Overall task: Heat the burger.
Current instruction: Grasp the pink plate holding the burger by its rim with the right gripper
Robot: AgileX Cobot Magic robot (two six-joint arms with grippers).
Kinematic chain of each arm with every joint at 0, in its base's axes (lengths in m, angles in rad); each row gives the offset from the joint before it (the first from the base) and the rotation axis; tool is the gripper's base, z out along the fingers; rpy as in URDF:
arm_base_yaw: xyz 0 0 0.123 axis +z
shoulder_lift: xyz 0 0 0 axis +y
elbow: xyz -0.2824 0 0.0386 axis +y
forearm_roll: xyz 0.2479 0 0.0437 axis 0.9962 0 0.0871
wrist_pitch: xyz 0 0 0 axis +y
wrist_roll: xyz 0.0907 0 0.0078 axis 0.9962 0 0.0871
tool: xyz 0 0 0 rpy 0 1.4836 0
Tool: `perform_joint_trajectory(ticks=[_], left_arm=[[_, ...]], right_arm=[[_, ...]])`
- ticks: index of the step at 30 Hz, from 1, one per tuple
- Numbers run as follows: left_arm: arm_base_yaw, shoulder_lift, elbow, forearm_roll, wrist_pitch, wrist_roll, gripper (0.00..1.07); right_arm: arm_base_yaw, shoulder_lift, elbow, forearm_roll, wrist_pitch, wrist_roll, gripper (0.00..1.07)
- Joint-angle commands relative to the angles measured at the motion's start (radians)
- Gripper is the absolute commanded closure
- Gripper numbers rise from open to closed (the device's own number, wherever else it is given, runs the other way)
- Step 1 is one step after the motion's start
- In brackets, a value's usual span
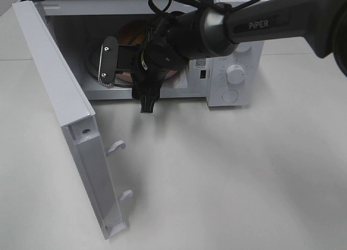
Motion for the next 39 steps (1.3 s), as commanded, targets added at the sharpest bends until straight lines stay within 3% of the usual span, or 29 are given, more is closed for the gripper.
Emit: perform_joint_trajectory(ticks=[1,8,10,13,17,27,39], left_arm=[[0.003,-0.019,0.004,-0.009,-0.014,-0.002,1.06],[0.003,-0.019,0.004,-0.009,-0.014,-0.002,1.06],[0.003,-0.019,0.004,-0.009,-0.014,-0.002,1.06],[0.003,-0.019,0.004,-0.009,-0.014,-0.002,1.06],[0.003,-0.019,0.004,-0.009,-0.014,-0.002,1.06],[0.003,-0.019,0.004,-0.009,-0.014,-0.002,1.06],[0.003,-0.019,0.004,-0.009,-0.014,-0.002,1.06]], right_arm=[[-0.009,0.010,-0.008,-0.007,-0.005,0.009,0.45],[-0.009,0.012,-0.008,-0.007,-0.012,0.009,0.54],[-0.009,0.012,-0.008,-0.007,-0.018,0.009,0.64],[-0.009,0.012,-0.008,-0.007,-0.023,0.009,0.67],[-0.009,0.012,-0.008,-0.007,-0.028,0.009,0.84],[-0.009,0.012,-0.008,-0.007,-0.024,0.009,1.05],[-0.009,0.012,-0.008,-0.003,-0.002,0.004,1.07]])
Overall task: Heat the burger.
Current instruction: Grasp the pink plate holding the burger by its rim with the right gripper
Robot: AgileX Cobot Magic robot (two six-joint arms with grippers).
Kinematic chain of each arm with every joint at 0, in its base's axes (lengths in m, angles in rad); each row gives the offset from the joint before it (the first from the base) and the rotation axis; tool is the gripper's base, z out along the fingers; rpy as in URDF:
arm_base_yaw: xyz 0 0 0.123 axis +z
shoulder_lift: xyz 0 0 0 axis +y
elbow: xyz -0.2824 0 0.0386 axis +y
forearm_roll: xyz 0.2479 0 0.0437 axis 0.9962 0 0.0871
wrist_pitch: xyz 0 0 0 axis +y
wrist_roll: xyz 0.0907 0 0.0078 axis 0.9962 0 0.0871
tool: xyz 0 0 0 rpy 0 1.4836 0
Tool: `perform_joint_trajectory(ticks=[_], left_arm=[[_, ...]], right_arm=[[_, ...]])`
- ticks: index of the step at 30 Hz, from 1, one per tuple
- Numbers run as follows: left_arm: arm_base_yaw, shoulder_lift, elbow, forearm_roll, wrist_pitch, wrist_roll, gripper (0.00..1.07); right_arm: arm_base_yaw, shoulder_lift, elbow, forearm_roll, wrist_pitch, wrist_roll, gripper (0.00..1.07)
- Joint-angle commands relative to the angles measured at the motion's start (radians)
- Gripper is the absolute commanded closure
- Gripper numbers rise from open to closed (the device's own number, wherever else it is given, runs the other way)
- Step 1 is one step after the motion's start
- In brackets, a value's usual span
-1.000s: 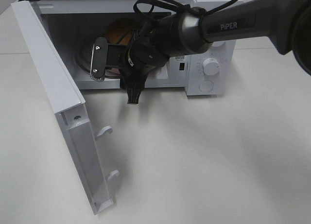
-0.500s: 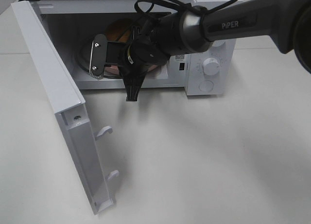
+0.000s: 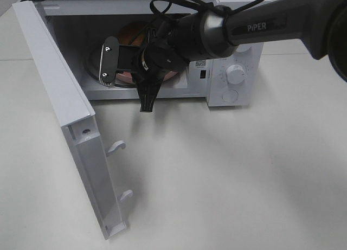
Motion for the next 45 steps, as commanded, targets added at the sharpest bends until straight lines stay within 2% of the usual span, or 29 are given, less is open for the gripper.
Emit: perform_joint_trajectory(ticks=[1,12,31,45], left_arm=[[0.003,-0.019,0.004,-0.009,-0.014,-0.002,1.06],[0.003,-0.019,0.004,-0.009,-0.014,-0.002,1.06],[0.003,-0.019,0.004,-0.009,-0.014,-0.002,1.06],[0.003,-0.019,0.004,-0.009,-0.014,-0.002,1.06]], right_arm=[[0.000,-0.002,-0.001,0.003,0.030,0.003,1.07],[0.002,-0.008,-0.001,0.008,0.063,-0.017,1.07],[0.002,-0.055,-0.001,0.210,0.122,-0.257,1.07],[0.002,-0.074,-0.001,0.218,0.135,-0.288,1.07]])
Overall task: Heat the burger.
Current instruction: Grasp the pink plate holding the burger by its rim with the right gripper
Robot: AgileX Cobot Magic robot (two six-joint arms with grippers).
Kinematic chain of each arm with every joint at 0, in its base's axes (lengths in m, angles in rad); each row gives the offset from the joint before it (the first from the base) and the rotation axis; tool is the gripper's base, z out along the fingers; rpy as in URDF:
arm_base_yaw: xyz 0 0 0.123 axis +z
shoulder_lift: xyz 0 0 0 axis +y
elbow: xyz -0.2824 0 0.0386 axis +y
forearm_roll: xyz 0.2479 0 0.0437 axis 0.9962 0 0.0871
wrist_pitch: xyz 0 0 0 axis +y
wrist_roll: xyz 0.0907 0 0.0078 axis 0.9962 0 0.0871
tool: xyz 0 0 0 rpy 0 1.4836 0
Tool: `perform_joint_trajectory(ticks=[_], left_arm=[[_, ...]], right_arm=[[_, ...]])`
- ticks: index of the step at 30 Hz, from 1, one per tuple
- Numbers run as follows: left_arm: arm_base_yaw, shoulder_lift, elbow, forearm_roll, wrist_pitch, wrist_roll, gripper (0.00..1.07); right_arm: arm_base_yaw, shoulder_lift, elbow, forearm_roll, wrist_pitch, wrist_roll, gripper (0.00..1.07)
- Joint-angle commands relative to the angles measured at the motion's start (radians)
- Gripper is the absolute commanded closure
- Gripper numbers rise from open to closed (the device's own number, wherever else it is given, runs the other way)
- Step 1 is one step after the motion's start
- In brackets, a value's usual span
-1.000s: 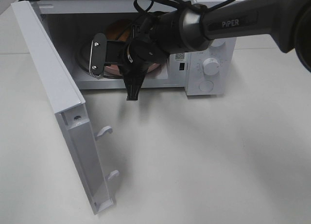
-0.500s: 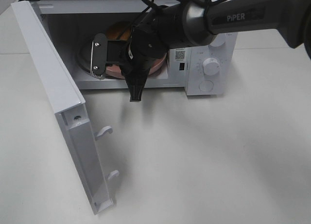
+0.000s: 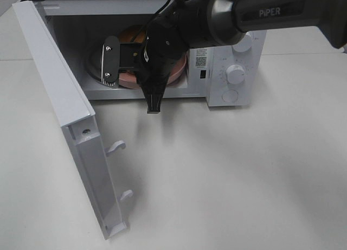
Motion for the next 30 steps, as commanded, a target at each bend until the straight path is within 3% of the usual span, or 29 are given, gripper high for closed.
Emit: perform_joint_trajectory(ticks=[1,23,30], left_arm=[[0.003,-0.019,0.004,-0.009,-0.014,-0.002,1.06],[0.003,-0.019,0.004,-0.009,-0.014,-0.002,1.06],[0.003,-0.019,0.004,-0.009,-0.014,-0.002,1.06]], right_arm=[[0.002,-0.017,0.000,-0.003,-0.002,-0.017,1.07],[0.031,-0.036,0.006,-0.002,0.052,-0.095,1.07],[0.037,-0.080,0.070,-0.007,0.034,-0.129,1.07]])
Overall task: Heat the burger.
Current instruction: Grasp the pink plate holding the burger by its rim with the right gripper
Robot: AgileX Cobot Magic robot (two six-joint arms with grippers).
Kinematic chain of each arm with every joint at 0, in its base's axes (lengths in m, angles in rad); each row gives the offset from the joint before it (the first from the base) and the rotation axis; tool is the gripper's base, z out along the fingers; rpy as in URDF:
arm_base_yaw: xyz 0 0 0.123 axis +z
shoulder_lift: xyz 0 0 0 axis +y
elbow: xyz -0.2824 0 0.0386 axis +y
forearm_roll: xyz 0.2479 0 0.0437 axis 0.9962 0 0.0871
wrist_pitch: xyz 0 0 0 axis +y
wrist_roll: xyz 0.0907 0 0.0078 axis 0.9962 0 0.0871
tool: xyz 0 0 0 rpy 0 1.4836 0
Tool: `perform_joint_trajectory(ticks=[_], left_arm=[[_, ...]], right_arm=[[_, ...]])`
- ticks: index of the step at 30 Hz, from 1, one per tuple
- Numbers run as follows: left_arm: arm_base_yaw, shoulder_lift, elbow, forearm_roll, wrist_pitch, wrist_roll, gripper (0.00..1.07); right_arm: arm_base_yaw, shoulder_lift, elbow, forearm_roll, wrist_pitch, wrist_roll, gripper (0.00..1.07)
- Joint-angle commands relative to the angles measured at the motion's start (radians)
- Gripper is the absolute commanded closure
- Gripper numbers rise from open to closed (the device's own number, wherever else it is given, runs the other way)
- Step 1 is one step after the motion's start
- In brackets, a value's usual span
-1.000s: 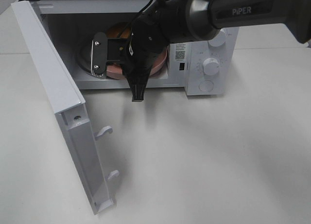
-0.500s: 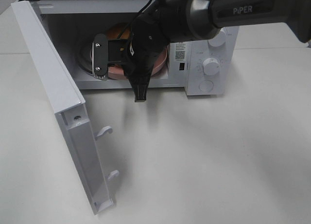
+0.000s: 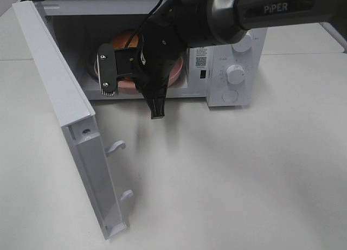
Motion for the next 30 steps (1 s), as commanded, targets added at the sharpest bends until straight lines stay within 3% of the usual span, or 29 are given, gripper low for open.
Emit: perform_joint_trajectory(ticks=[1,9,30], left_arm=[[0.003,-0.019,0.004,-0.009,-0.014,-0.002,1.06],[0.003,-0.019,0.004,-0.009,-0.014,-0.002,1.06],[0.003,-0.019,0.004,-0.009,-0.014,-0.002,1.06]], right_arm=[[0.003,-0.051,0.047,-0.007,-0.041,-0.038,1.07],[0.003,-0.099,0.095,-0.007,-0.084,-0.052,1.07],[0.003,-0.145,0.097,-0.006,-0.080,-0.093,1.07]])
